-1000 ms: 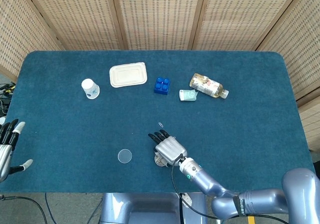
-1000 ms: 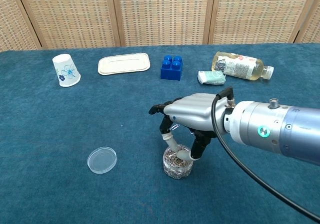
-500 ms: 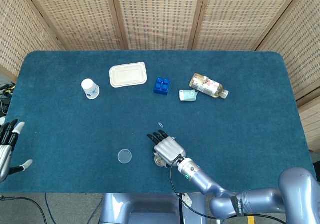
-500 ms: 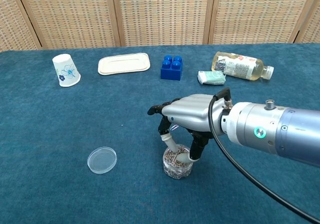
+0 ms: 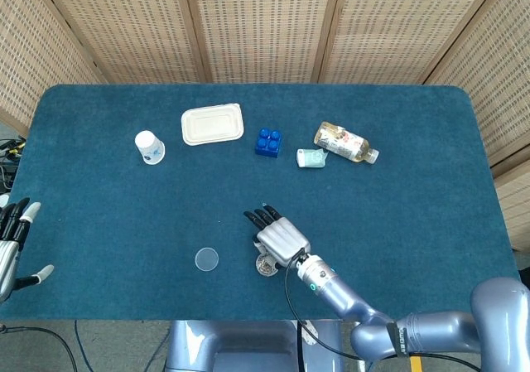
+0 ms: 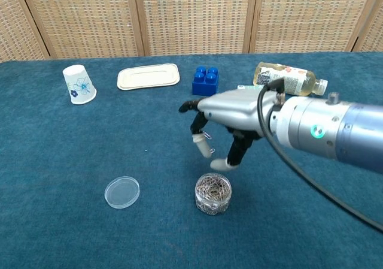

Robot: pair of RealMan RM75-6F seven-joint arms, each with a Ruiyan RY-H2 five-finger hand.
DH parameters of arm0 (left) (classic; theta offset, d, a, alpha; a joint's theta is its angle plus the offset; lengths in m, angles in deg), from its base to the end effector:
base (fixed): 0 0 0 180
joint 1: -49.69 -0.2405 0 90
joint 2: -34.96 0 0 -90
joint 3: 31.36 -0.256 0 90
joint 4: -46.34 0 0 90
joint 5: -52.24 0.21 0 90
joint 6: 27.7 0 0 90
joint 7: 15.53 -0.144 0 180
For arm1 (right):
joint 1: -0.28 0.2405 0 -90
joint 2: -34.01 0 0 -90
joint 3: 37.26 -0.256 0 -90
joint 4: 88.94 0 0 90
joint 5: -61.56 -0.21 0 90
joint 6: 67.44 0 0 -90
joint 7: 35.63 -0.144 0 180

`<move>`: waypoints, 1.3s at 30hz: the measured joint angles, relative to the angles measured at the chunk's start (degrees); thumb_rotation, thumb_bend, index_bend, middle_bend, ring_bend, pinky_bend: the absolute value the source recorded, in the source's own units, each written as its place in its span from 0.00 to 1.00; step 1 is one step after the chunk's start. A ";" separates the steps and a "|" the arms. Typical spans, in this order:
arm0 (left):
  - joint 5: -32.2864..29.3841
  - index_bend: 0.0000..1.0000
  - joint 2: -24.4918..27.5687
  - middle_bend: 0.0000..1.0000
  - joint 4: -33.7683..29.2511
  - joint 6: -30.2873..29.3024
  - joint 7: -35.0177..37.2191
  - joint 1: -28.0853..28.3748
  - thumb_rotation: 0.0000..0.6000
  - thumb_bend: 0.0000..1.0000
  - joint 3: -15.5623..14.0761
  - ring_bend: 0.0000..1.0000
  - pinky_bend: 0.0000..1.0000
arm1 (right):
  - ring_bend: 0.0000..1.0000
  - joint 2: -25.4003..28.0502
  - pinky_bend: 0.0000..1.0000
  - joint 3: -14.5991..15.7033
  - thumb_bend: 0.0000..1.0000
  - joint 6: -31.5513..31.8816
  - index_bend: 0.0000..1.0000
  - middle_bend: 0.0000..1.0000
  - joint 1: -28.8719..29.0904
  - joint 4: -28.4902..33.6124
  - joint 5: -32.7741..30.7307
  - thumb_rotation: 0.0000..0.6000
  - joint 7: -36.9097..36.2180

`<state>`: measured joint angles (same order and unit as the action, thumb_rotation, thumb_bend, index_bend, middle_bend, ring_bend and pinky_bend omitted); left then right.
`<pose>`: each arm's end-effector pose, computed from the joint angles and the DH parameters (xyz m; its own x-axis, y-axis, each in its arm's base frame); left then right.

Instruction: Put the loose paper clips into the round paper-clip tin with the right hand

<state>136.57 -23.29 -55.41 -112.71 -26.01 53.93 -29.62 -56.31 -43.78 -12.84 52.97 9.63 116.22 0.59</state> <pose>-0.2929 0.1715 0.1747 0.5026 0.0358 0.8638 0.8639 0.0169 -0.5034 -0.0656 -0.2993 -0.0485 0.5747 -0.3033 0.7601 -0.7373 -0.5949 0.3200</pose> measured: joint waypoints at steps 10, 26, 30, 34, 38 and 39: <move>-0.15 0.00 -0.01 0.00 -0.08 0.23 -0.11 0.16 1.00 0.00 0.13 0.00 0.00 | 0.00 -0.36 0.00 -1.73 0.30 -1.74 0.56 0.02 0.25 -8.85 -3.56 1.00 -3.00; -2.01 0.00 -0.21 0.00 0.21 1.74 -0.26 0.78 1.00 0.00 0.54 0.00 0.00 | 0.00 -6.16 0.00 -0.84 0.30 -7.04 0.56 0.02 2.56 -19.18 -7.89 1.00 -2.84; -2.01 0.00 -0.17 0.00 0.14 1.64 -0.26 0.77 1.00 0.00 0.56 0.00 0.00 | 0.00 -6.98 0.00 -0.74 0.30 -6.96 0.51 0.02 2.82 -20.13 -7.91 1.00 -2.60; -2.01 0.00 -0.20 0.00 0.20 1.63 -0.20 0.75 1.00 0.00 0.52 0.00 0.00 | 0.00 -7.25 0.00 -0.54 0.30 -6.62 0.49 0.02 2.80 -20.73 -7.85 1.00 -2.32; -2.03 0.00 -0.22 0.00 0.24 1.74 -0.23 0.82 1.00 0.00 0.50 0.00 0.00 | 0.00 -7.28 0.00 -0.42 0.30 -6.47 0.47 0.02 2.70 -20.91 -7.77 1.00 -2.26; -2.01 0.00 -0.23 0.00 0.23 1.73 -0.26 0.82 1.00 0.00 0.50 0.00 0.00 | 0.00 -7.29 0.00 -0.40 0.30 -6.47 0.47 0.02 2.67 -20.93 -7.78 1.00 -2.25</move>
<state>134.56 -23.52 -55.18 -110.98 -26.27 54.75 -29.12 -63.61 -44.17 -19.32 55.64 -11.30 108.44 -1.66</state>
